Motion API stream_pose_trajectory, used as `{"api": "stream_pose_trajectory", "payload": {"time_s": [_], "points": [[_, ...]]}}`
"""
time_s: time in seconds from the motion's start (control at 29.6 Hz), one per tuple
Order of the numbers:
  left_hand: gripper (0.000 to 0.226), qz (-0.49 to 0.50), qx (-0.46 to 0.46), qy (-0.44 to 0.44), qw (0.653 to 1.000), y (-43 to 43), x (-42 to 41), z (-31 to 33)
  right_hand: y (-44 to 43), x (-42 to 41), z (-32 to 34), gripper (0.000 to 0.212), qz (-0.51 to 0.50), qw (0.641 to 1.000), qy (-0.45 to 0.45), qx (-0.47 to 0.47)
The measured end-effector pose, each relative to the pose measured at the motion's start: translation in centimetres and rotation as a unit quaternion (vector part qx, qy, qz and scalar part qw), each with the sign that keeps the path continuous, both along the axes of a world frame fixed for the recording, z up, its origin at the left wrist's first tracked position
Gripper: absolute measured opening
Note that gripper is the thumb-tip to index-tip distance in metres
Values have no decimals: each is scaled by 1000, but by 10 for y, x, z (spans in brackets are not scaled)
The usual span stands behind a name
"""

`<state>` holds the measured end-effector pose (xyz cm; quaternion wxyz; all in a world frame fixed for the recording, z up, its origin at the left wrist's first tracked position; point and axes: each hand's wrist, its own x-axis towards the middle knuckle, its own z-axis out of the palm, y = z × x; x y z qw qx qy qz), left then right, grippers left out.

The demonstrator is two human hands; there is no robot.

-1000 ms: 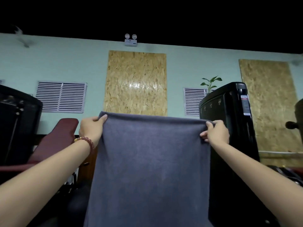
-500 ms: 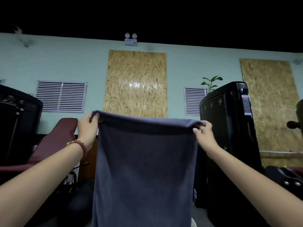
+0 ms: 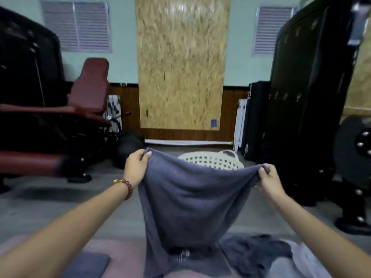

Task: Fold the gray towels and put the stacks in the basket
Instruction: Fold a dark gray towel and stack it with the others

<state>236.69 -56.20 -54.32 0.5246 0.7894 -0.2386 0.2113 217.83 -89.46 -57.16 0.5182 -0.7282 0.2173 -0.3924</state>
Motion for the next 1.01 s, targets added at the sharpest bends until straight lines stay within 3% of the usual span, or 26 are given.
{"api": "stream_pose_trajectory", "payload": {"time_s": [0.17,0.3,0.37,0.41,0.47,0.57,0.64,0.74,0.81,0.88,0.95,1.01], "points": [[26,-12,165,99,981,19,-23,-140,49,-34,-132,9,91,974,208,-20],[15,-94,299,195,929,31,-48,-232,84,-59,-213,12,217,890,400,1],[17,-109,346,234,902,38,-57,-274,97,-71,-240,25,271,841,468,19],[25,-115,370,263,884,42,-61,-292,100,-76,-253,33,295,812,503,18],[66,-140,422,319,837,52,-76,-320,100,-82,-282,65,333,740,583,-40],[133,-207,522,288,775,69,-92,-365,99,-86,-332,107,350,645,665,-138],[140,-222,599,233,733,84,-99,-393,97,-89,-362,113,345,617,685,-178],[116,-233,650,142,709,102,-107,-421,97,-95,-389,102,327,644,659,-208],[101,-218,657,129,710,112,-111,-433,97,-97,-398,93,306,662,636,-252],[81,-224,621,124,741,117,-115,-440,98,-98,-404,76,300,662,621,-292],[41,-258,549,81,791,117,-112,-445,94,-97,-403,52,293,659,603,-341],[15,-271,529,103,798,113,-109,-439,91,-99,-398,42,313,652,560,-403]]}}
